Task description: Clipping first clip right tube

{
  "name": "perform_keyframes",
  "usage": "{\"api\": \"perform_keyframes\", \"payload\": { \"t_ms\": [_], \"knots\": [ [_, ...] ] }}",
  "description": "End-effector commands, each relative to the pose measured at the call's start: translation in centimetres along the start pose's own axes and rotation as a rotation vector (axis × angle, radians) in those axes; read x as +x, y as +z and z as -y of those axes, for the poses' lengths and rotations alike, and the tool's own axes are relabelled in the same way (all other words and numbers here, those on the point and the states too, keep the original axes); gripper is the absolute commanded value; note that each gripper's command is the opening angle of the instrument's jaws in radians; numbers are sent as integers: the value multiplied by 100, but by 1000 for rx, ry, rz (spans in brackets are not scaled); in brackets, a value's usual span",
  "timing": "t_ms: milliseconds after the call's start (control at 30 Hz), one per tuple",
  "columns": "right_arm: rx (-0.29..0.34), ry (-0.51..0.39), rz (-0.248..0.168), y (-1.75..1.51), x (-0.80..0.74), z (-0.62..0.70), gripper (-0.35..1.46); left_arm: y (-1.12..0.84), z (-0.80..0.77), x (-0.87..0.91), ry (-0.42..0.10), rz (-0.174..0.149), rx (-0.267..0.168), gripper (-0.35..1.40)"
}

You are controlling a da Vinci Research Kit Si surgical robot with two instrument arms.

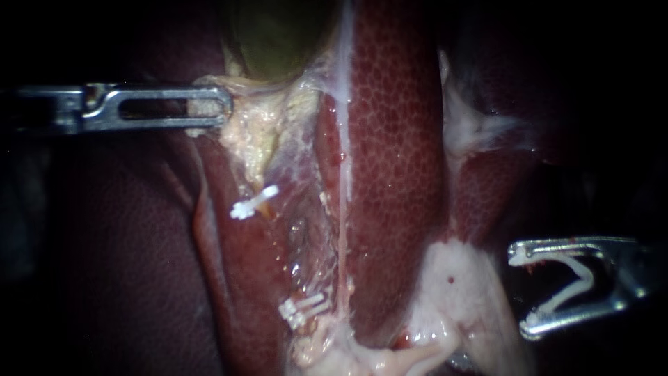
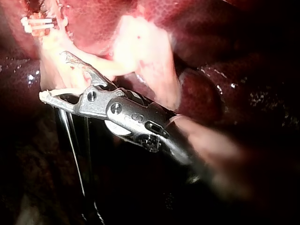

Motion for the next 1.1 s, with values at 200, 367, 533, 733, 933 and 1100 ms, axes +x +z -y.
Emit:
{"api": "perform_keyframes", "payload": {
  "t_ms": [200,367,533,733,933,1100],
  "knots": [
    [-1,0,0,1,0,0,60,-8,2,-6,3,12,-3,-35],
    [-1,0,0,3,0,0,60,-8,2,-6,3,12,-3,-35],
    [-5,-1,0,9,-2,-2,60,-9,2,-5,3,12,-3,-35],
    [-1,-7,0,29,-13,-8,60,-9,3,-4,3,13,-4,-35],
    [-2,-14,0,58,-30,-21,60,-9,4,-4,3,13,-5,-35],
    [-7,-23,1,88,-51,-36,60,-9,4,-4,3,14,-5,-35]
  ]
}}
